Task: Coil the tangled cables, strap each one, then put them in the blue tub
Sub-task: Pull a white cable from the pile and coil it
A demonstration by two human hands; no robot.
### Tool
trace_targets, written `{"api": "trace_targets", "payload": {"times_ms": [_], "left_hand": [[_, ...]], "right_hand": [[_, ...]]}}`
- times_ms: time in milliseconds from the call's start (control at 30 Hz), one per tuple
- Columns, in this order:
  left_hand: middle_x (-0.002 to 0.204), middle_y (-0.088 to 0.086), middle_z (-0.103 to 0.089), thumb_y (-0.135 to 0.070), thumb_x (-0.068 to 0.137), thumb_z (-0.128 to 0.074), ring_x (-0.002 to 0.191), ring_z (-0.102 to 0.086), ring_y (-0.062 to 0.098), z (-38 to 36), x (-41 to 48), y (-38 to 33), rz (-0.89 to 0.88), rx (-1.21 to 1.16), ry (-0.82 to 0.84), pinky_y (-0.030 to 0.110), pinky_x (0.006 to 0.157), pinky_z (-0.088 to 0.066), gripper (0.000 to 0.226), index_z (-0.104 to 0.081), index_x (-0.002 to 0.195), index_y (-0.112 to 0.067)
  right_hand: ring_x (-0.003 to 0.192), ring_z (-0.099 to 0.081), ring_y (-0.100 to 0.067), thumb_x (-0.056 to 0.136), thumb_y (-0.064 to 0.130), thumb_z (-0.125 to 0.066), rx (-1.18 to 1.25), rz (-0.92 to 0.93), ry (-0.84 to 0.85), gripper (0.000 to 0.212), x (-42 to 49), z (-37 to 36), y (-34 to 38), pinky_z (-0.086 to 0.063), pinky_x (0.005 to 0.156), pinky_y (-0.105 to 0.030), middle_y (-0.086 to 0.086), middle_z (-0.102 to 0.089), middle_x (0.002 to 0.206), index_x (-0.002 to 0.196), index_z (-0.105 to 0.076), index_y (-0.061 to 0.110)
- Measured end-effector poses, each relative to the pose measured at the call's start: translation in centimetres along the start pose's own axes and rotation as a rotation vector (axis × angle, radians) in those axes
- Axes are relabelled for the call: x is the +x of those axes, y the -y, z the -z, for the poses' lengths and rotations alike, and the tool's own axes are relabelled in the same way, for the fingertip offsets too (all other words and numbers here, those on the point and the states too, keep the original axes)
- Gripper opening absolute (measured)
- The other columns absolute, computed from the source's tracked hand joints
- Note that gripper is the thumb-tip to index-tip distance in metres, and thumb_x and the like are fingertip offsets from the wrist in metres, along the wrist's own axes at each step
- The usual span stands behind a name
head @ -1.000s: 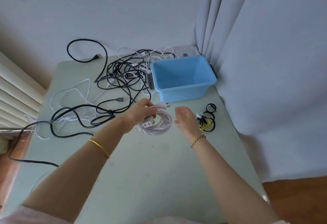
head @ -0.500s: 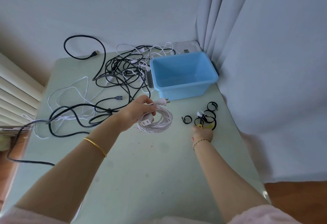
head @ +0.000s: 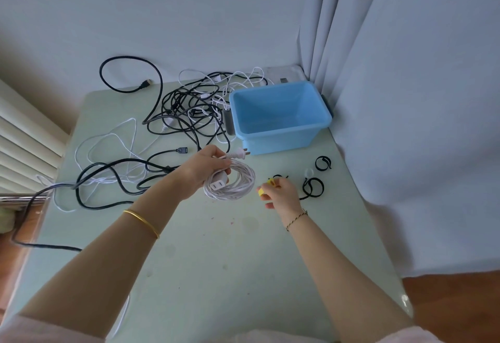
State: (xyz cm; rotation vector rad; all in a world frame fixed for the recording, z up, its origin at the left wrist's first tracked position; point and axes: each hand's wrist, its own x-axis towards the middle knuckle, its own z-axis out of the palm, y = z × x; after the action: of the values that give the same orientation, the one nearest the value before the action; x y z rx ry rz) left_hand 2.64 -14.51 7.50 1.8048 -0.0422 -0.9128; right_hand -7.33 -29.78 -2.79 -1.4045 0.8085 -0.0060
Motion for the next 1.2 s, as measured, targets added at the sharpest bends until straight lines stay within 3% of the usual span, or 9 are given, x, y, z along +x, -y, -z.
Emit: {"api": "trace_targets", "payload": {"times_ms": [267, 400, 500, 633, 767, 867, 967, 1100, 1200], "left_hand": [[0.075, 0.008, -0.061, -0.007, 0.094, -0.054, 0.058, -0.056, 0.02, 0.9, -0.4, -0.2, 0.011, -0.01, -0.032, 0.028, 0.058, -0.047, 0.011, -0.047, 0.087, -0.012], [0.074, 0.008, -0.061, -0.007, 0.094, -0.054, 0.057, -0.056, 0.02, 1.2, -0.6, -0.2, 0.004, -0.017, -0.045, 0.027, 0.056, -0.047, 0.011, -0.047, 0.087, -0.012], [0.073, 0.008, -0.06, -0.007, 0.094, -0.054, 0.057, -0.056, 0.02, 1.3, -0.7, -0.1, 0.002, -0.019, -0.05, 0.027, 0.056, -0.047, 0.011, -0.047, 0.087, -0.012], [0.073, 0.007, -0.061, -0.007, 0.094, -0.054, 0.056, -0.056, 0.02, 1.3, -0.8, -0.1, -0.003, -0.019, -0.045, 0.028, 0.057, -0.047, 0.01, -0.047, 0.088, -0.011], [0.074, 0.008, -0.061, -0.006, 0.094, -0.054, 0.058, -0.056, 0.021, 1.3, -0.8, -0.1, -0.004, -0.025, -0.037, 0.029, 0.059, -0.046, 0.01, -0.048, 0.088, -0.011], [0.074, 0.008, -0.061, -0.006, 0.094, -0.054, 0.057, -0.056, 0.02, 1.4, -0.8, 0.0, -0.006, -0.032, -0.018, 0.028, 0.056, -0.047, 0.01, -0.048, 0.088, -0.011], [0.073, 0.008, -0.061, -0.006, 0.094, -0.054, 0.056, -0.056, 0.02, 1.5, -1.0, 0.1, -0.012, -0.031, -0.006, 0.026, 0.052, -0.047, 0.011, -0.047, 0.087, -0.011], [0.073, 0.008, -0.061, -0.006, 0.094, -0.053, 0.06, -0.055, 0.021, 1.9, -1.4, 0.1, -0.025, -0.044, -0.017, 0.03, 0.059, -0.046, 0.01, -0.048, 0.087, -0.011], [0.071, 0.007, -0.061, -0.005, 0.094, -0.053, 0.06, -0.054, 0.019, 2.2, -1.6, 0.1, -0.028, -0.066, -0.038, 0.032, 0.063, -0.045, 0.01, -0.048, 0.087, -0.01]], "right_hand": [[0.059, -0.065, -0.021, 0.098, 0.013, -0.044, 0.082, -0.025, 0.272, 0.006, -0.9, -1.6, 1.0, -0.05, 0.047, -0.026, 0.001, -0.069, 0.067, 0.094, -0.04, 0.012], [0.071, -0.065, -0.028, 0.099, 0.017, -0.043, 0.219, -0.032, 0.2, 0.009, -0.5, -0.9, 1.5, -0.055, 0.056, -0.034, -0.017, -0.064, 0.092, 0.092, -0.036, 0.014], [0.069, -0.062, -0.03, 0.097, 0.013, -0.045, 0.313, 0.024, 0.103, 0.01, -0.1, 0.3, 2.1, -0.056, 0.065, -0.037, -0.021, -0.065, 0.085, 0.097, -0.035, 0.014], [0.072, -0.059, -0.028, 0.085, -0.004, -0.06, 0.343, 0.07, 0.0, 0.032, 0.3, 1.9, 2.5, -0.057, 0.078, -0.038, -0.023, -0.064, 0.086, 0.108, -0.04, 0.005], [0.079, -0.061, -0.028, 0.082, -0.005, -0.065, 0.351, 0.107, -0.012, 0.017, 0.2, 2.2, 2.7, -0.058, 0.081, -0.036, -0.023, -0.063, 0.089, 0.094, -0.053, -0.002], [0.074, -0.062, -0.027, 0.089, -0.002, -0.057, 0.271, 0.193, 0.013, 0.005, -0.4, 1.6, 3.1, -0.059, 0.074, -0.032, -0.019, -0.063, 0.086, 0.085, -0.055, 0.0], [0.057, -0.059, -0.024, 0.092, 0.004, -0.054, 0.043, 0.324, 0.007, 0.005, -1.2, 0.9, 4.2, -0.055, 0.058, -0.032, -0.015, -0.067, 0.077, 0.094, -0.058, 0.004], [0.055, -0.054, -0.019, 0.093, 0.021, -0.054, -0.508, 0.71, 0.016, 0.018, -2.7, 0.1, 7.4, -0.045, 0.062, -0.033, 0.003, -0.058, 0.053, 0.093, -0.069, 0.011], [0.056, -0.048, -0.01, 0.095, 0.028, -0.051, -0.728, 0.768, 0.194, 0.022, -4.8, -0.8, 9.8, -0.043, 0.063, -0.031, 0.009, -0.054, 0.059, 0.102, -0.068, 0.016]]}}
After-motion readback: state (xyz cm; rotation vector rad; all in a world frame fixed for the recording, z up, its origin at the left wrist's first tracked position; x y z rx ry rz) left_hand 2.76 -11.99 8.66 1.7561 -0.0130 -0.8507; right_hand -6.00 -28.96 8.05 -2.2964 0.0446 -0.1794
